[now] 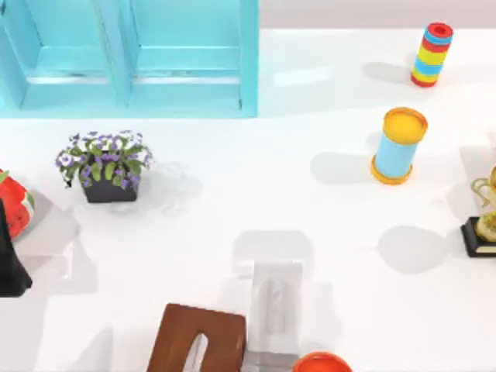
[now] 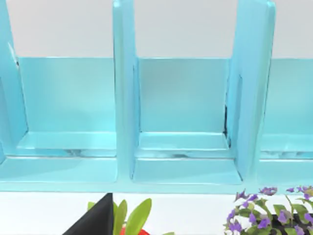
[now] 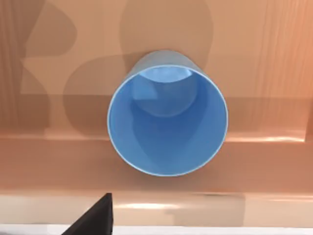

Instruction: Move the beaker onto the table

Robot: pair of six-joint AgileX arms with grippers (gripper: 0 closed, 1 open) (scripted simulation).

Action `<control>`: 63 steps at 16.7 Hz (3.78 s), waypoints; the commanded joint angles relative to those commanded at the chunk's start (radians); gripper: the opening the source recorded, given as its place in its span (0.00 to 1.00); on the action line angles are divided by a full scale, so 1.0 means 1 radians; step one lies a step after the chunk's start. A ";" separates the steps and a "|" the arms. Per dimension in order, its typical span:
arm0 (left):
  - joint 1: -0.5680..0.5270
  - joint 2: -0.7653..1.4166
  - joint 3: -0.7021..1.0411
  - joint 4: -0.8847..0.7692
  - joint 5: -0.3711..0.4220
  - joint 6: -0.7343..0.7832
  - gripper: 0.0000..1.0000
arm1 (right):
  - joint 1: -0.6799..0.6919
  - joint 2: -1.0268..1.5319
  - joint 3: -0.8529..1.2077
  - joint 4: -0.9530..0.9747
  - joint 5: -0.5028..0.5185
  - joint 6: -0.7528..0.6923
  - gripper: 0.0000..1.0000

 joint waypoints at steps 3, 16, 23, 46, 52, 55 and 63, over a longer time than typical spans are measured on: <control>0.000 0.000 0.000 0.000 0.000 0.000 1.00 | 0.004 -0.002 -0.006 0.005 0.001 0.002 1.00; 0.000 0.000 0.000 0.000 0.000 0.000 1.00 | 0.006 0.109 -0.304 0.413 0.000 0.008 1.00; 0.000 0.000 0.000 0.000 0.000 0.000 1.00 | 0.006 0.109 -0.304 0.413 0.000 0.008 0.70; 0.000 0.000 0.000 0.000 0.000 0.000 1.00 | 0.093 0.039 -0.265 0.300 -0.002 0.098 0.00; 0.000 0.000 0.000 0.000 0.000 0.000 1.00 | 0.315 -0.147 -0.187 0.027 0.001 0.313 0.00; 0.000 0.000 0.000 0.000 0.000 0.000 1.00 | 0.366 -0.196 -0.165 -0.028 0.002 0.363 0.00; 0.000 0.000 0.000 0.000 0.000 0.000 1.00 | 0.431 -0.142 -0.067 -0.037 -0.004 0.436 0.00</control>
